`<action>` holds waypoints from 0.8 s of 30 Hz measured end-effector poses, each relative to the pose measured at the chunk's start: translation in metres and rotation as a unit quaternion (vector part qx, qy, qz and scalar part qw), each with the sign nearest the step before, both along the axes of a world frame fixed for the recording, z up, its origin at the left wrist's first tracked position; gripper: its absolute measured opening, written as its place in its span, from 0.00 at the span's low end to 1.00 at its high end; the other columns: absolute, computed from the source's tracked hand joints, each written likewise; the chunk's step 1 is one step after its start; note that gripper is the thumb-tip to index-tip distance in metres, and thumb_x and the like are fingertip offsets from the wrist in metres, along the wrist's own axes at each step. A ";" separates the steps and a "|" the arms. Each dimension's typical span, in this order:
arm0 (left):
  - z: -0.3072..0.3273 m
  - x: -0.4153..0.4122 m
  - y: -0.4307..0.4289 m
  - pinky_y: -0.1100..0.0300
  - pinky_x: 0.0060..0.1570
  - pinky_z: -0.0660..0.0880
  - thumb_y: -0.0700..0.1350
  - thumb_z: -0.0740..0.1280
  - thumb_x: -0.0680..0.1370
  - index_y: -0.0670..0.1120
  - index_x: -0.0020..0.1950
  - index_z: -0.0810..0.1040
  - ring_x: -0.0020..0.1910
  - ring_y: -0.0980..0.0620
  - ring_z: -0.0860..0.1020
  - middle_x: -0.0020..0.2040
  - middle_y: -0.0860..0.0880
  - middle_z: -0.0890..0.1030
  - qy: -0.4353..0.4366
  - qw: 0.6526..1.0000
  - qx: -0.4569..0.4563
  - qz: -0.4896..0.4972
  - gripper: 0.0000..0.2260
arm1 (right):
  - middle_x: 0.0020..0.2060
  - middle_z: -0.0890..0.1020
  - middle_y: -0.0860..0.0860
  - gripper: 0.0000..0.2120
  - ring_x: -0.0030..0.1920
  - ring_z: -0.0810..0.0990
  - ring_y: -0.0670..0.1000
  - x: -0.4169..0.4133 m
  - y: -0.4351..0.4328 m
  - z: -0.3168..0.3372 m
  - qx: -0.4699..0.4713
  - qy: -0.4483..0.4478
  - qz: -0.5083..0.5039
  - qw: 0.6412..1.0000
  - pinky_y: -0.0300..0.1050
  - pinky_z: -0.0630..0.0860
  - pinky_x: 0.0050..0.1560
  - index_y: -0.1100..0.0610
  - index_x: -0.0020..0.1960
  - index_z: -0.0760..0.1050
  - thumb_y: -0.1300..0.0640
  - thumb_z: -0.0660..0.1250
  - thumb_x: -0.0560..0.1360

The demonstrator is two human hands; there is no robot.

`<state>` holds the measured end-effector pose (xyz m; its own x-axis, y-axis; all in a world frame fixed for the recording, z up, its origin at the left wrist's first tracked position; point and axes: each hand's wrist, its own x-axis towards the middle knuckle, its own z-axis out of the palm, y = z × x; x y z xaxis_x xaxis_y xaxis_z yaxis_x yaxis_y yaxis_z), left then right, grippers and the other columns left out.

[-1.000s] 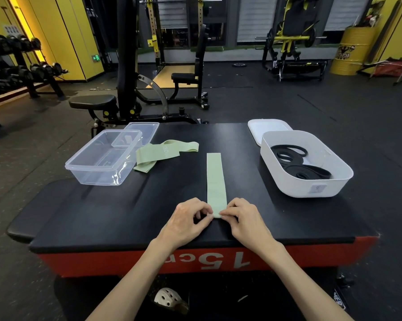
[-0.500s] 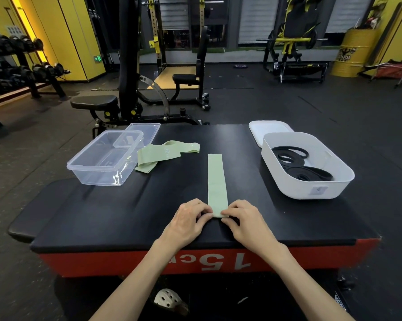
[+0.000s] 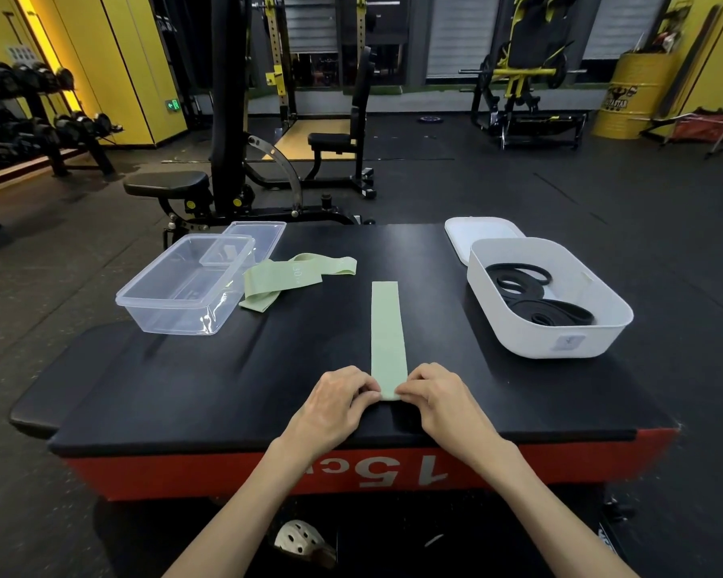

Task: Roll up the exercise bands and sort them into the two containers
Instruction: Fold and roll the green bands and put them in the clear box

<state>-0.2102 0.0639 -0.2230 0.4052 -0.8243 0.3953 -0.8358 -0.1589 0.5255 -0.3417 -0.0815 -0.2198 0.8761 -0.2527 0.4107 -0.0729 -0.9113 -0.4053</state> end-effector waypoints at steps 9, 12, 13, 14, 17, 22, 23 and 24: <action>0.004 -0.003 0.001 0.74 0.39 0.67 0.45 0.70 0.76 0.47 0.44 0.83 0.37 0.60 0.73 0.41 0.57 0.75 0.016 1.000 -0.001 0.015 0.03 | 0.41 0.76 0.48 0.07 0.44 0.74 0.48 -0.003 -0.001 0.003 0.012 0.011 0.011 1.000 0.38 0.70 0.43 0.55 0.48 0.84 0.62 0.69 0.74; 0.003 -0.004 0.001 0.73 0.39 0.67 0.45 0.70 0.75 0.49 0.44 0.83 0.37 0.58 0.74 0.39 0.56 0.78 0.027 0.999 -0.004 0.021 0.02 | 0.41 0.78 0.47 0.07 0.44 0.75 0.49 -0.001 -0.002 0.006 0.010 0.026 0.007 1.000 0.40 0.72 0.44 0.54 0.49 0.84 0.61 0.68 0.74; 0.003 -0.004 0.001 0.73 0.39 0.68 0.45 0.71 0.74 0.49 0.44 0.82 0.37 0.58 0.75 0.38 0.56 0.78 0.036 0.999 -0.005 0.022 0.01 | 0.41 0.79 0.48 0.07 0.44 0.76 0.49 -0.001 -0.002 0.007 0.010 0.031 0.004 0.999 0.41 0.72 0.45 0.54 0.49 0.84 0.61 0.68 0.74; 0.004 -0.004 0.002 0.73 0.40 0.69 0.44 0.71 0.74 0.50 0.44 0.81 0.37 0.57 0.76 0.37 0.56 0.79 0.052 0.998 -0.008 0.025 0.01 | 0.41 0.79 0.48 0.07 0.43 0.76 0.49 -0.001 -0.002 0.008 0.012 0.033 0.003 0.999 0.41 0.72 0.45 0.54 0.48 0.83 0.61 0.67 0.74; 0.007 -0.003 0.001 0.71 0.39 0.71 0.43 0.72 0.73 0.49 0.42 0.78 0.36 0.55 0.76 0.35 0.55 0.78 0.082 0.996 -0.009 0.028 0.04 | 0.38 0.78 0.46 0.05 0.40 0.74 0.48 0.000 -0.003 0.009 0.036 0.032 -0.004 0.999 0.41 0.71 0.43 0.54 0.46 0.78 0.63 0.68 0.73; 0.004 -0.002 0.000 0.72 0.39 0.68 0.43 0.69 0.75 0.51 0.44 0.78 0.37 0.57 0.74 0.37 0.55 0.76 0.047 0.999 0.013 0.011 0.03 | 0.36 0.77 0.43 0.06 0.39 0.73 0.45 0.001 -0.006 0.009 0.050 0.030 -0.010 0.998 0.36 0.68 0.44 0.53 0.41 0.79 0.64 0.68 0.72; 0.004 -0.002 0.000 0.72 0.39 0.67 0.42 0.69 0.76 0.51 0.44 0.77 0.37 0.57 0.73 0.38 0.55 0.76 0.045 0.999 0.011 0.007 0.04 | 0.37 0.78 0.44 0.06 0.40 0.75 0.45 0.002 -0.007 0.009 0.054 0.029 -0.011 0.998 0.36 0.69 0.45 0.53 0.41 0.80 0.63 0.69 0.72; 0.004 -0.002 -0.001 0.72 0.39 0.67 0.41 0.69 0.76 0.51 0.44 0.78 0.37 0.57 0.72 0.39 0.55 0.76 0.043 0.999 0.007 0.003 0.04 | 0.38 0.80 0.45 0.06 0.40 0.76 0.46 0.003 -0.007 0.009 0.058 0.028 -0.012 0.998 0.37 0.71 0.45 0.53 0.42 0.81 0.63 0.69 0.72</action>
<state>-0.2124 0.0634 -0.2186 0.4426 -0.8263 0.3482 -0.7869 -0.1718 0.5926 -0.3392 -0.0889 -0.2110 0.8896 -0.3179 0.3280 -0.1205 -0.8559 -0.5029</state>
